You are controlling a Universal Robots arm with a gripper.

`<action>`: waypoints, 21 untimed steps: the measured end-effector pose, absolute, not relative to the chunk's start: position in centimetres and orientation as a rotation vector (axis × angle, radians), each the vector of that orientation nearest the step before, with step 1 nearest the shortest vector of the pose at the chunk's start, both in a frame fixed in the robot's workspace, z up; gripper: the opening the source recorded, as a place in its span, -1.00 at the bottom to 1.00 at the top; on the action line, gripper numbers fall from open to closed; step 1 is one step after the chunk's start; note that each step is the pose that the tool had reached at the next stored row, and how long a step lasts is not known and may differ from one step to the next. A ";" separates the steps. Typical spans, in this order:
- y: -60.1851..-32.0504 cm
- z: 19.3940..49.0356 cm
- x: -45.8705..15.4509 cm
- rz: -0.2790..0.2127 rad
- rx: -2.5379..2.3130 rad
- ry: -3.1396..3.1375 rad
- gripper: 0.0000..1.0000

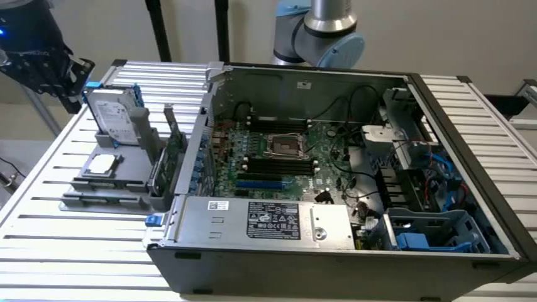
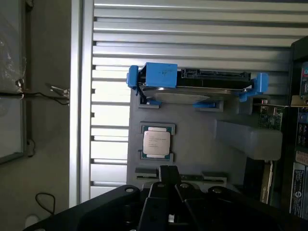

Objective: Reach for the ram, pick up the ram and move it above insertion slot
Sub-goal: 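Reach for the ram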

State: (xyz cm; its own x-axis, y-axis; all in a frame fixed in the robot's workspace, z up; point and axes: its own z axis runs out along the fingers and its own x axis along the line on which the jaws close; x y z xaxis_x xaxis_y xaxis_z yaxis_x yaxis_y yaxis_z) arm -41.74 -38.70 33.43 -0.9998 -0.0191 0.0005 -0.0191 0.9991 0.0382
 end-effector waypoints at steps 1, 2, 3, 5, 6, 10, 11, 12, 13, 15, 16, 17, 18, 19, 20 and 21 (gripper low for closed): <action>-38.7 33.4 -41.7 -0.060 0.030 -3.140 -0.79; -38.7 33.4 -41.7 -0.060 0.030 -3.140 -0.79; -38.7 33.4 -41.7 -0.060 0.030 -3.140 -0.79; -38.7 33.4 -41.7 -0.060 0.030 -3.140 -0.79; -38.7 33.4 -41.7 -0.060 0.030 -3.140 -0.79; -39.4 33.4 -41.3 -0.060 0.030 -3.140 -0.79; -39.7 33.4 -41.2 -0.060 0.030 -3.140 -0.79; -39.9 33.4 -41.0 -0.060 0.030 -3.139 -0.79; -40.1 33.4 -40.8 -0.060 0.030 -3.139 -0.79; -40.5 33.4 -40.5 -0.060 0.030 -3.139 -0.79; -40.7 33.4 -40.4 -0.060 0.030 -3.139 -0.79; -41.0 33.3 -40.2 -0.060 0.031 -3.139 -0.79; -41.2 33.3 -40.0 -0.060 0.031 -3.139 -0.79; -41.4 33.3 -39.9 -0.060 0.031 -3.139 -0.79; -41.6 33.3 -39.7 -0.060 0.032 -3.139 -0.79; -41.8 33.3 -39.6 -0.060 0.032 -3.139 -0.79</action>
State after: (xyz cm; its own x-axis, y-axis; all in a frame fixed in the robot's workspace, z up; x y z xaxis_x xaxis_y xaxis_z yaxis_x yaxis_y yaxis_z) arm -39.59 -41.78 33.28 -0.9998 -0.0204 0.0013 -0.0203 0.9991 0.0382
